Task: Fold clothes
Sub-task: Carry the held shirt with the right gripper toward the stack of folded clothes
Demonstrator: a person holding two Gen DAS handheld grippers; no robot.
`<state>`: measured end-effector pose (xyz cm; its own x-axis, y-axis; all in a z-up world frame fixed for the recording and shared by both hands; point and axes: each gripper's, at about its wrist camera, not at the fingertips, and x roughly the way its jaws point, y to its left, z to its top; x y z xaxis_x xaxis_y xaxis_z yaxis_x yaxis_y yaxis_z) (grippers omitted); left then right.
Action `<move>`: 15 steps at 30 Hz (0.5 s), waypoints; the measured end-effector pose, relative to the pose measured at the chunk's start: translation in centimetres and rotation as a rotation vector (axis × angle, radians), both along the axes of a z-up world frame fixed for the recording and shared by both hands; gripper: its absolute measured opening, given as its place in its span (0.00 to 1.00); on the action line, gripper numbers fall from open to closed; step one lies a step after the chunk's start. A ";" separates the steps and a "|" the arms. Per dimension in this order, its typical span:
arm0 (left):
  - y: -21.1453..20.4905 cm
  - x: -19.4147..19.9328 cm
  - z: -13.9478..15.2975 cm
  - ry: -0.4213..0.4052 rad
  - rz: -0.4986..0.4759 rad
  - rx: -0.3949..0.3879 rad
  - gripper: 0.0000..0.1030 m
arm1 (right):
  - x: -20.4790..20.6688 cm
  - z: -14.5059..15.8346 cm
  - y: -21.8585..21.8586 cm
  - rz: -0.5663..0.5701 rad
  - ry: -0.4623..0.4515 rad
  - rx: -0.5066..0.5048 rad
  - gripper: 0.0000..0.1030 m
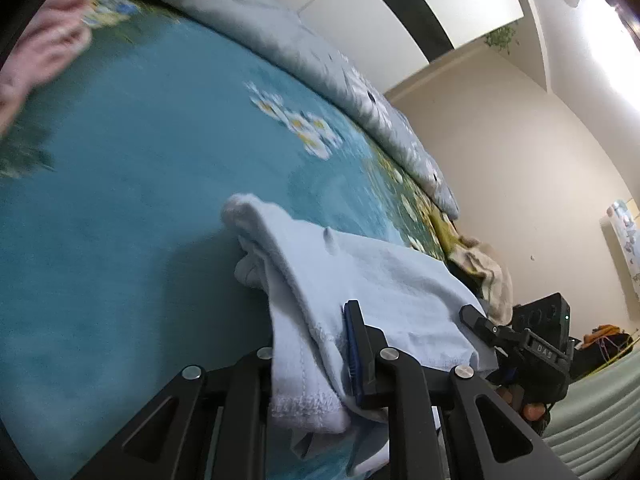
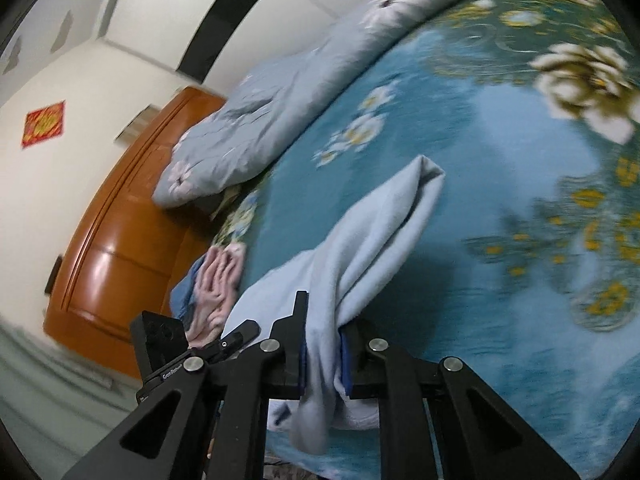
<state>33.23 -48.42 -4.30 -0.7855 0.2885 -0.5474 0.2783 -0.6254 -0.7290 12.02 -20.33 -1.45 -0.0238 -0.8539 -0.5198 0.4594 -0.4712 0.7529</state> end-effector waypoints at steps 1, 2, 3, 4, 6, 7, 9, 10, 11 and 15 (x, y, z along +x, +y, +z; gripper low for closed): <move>-0.7 1.1 0.5 0.004 0.009 -0.013 0.18 | 0.5 0.2 -0.9 0.021 0.006 -0.008 0.13; -1.3 2.1 1.0 0.006 0.015 -0.031 0.18 | 1.1 0.4 -1.8 0.041 0.012 -0.015 0.13; -1.9 2.9 1.5 0.005 0.021 -0.049 0.18 | 1.7 0.6 -2.8 0.064 0.017 -0.023 0.13; -2.6 3.8 2.1 0.006 0.024 -0.070 0.18 | 2.3 0.9 -3.9 0.085 0.020 -0.030 0.13; -4.0 5.7 3.4 0.011 0.027 -0.114 0.18 | 3.4 1.3 -5.8 0.116 0.024 -0.041 0.13; -4.7 6.6 4.2 0.015 0.028 -0.137 0.18 | 4.1 1.7 -6.9 0.136 0.030 -0.049 0.13; -5.8 8.3 5.5 0.019 0.026 -0.181 0.17 | 5.4 2.3 -8.6 0.168 0.044 -0.061 0.13; -6.4 9.0 6.2 0.016 0.022 -0.211 0.17 | 6.1 2.7 -9.5 0.185 0.054 -0.067 0.13; -7.0 9.8 6.6 0.013 0.018 -0.237 0.17 | 6.8 3.1 -10.4 0.203 0.063 -0.074 0.13; -9.1 12.0 7.9 0.001 -0.011 -0.287 0.17 | 8.6 4.1 -12.9 0.248 0.090 -0.077 0.13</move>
